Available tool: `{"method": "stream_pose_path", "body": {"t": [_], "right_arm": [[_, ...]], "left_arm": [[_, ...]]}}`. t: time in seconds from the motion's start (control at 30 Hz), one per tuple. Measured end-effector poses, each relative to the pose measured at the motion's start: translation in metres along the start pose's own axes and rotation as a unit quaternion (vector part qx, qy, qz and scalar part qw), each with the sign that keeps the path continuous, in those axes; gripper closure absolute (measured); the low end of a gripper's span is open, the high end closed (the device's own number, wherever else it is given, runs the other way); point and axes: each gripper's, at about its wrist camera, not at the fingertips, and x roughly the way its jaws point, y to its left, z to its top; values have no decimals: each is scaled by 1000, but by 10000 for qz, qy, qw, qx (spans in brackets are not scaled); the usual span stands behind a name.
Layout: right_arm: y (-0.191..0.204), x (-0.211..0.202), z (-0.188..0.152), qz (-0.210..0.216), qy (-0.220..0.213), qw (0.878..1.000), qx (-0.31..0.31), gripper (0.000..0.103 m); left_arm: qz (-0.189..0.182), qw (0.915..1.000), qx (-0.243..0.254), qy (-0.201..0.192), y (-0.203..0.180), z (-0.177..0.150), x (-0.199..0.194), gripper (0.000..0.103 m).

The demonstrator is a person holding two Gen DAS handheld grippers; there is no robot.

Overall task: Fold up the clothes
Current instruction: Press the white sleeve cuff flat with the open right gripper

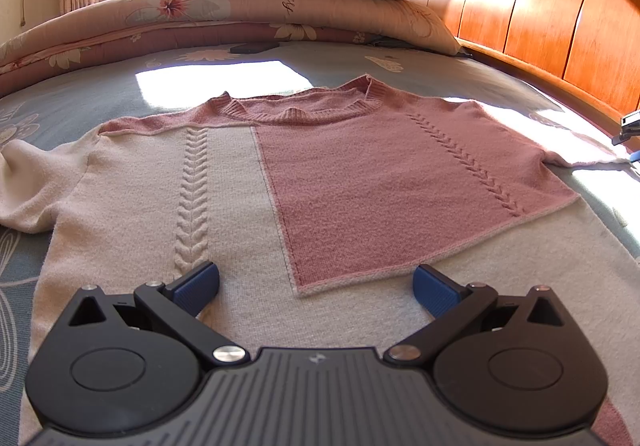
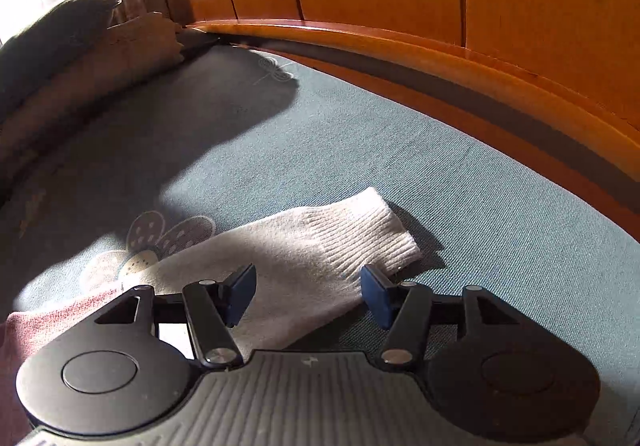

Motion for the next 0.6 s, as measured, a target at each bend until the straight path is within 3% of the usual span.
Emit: {"method": "stream_pose_path", "body": {"t": [0.07, 0.17, 0.23, 0.33, 0.43, 0.6], "right_arm": [[4, -4, 4, -39, -122, 9998, -179, 40], [16, -6, 5, 232, -306, 9983, -432, 39], [26, 4, 6, 319, -215, 9973, -623, 39], [33, 29, 4, 41, 52, 9965, -831, 39], [30, 40, 3, -221, -182, 9929, -1157, 38], [11, 43, 26, -552, -231, 9967, -556, 38]], "left_arm": [[-2, 10000, -3, -1, 0, 0, 0, 1], [-2, 10000, -3, 0, 0, 0, 0, 1], [-2, 10000, -3, 1, 0, 0, 0, 1], [0, 10000, 1, 2, 0, 0, 0, 1], [-2, 10000, 2, 1, 1, 0, 0, 1], [-6, 10000, -2, 2, 1, 0, -1, 1]]}}
